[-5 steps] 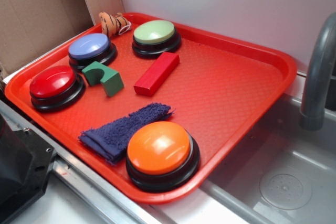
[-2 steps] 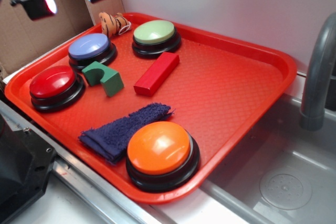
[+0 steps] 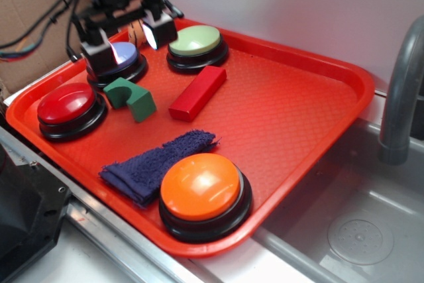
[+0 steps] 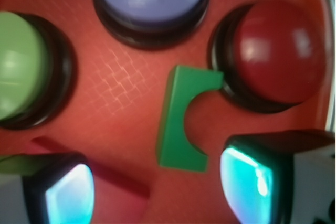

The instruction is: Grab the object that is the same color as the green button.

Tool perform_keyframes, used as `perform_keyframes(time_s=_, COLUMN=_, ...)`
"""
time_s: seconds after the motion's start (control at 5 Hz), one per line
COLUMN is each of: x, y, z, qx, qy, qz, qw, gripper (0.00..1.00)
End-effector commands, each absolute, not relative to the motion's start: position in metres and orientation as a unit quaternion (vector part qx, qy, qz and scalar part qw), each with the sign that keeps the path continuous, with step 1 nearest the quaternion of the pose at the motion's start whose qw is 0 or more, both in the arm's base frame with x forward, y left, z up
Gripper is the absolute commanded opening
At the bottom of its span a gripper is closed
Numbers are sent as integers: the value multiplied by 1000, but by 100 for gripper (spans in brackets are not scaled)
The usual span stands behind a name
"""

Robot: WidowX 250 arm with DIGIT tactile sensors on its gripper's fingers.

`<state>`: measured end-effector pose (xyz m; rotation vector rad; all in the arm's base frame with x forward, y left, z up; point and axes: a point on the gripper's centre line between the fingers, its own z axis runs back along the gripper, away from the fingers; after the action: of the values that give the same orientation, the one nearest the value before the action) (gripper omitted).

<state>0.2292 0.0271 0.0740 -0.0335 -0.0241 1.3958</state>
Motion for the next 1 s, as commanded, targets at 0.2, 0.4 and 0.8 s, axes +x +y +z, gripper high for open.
perform_keyframes(time_s=0.2, x=216, y=41, z=23, qx=-32, qy=-37, qz=639, qw=767, gripper=100)
perform_keyframes(time_s=0.4, x=219, y=41, z=17, qx=-31, qy=-43, qz=624, qw=779, gripper=14)
perform_keyframes(time_s=0.8, x=222, y=43, z=36, qx=-33, qy=-50, qz=561, qw=826, gripper=0)
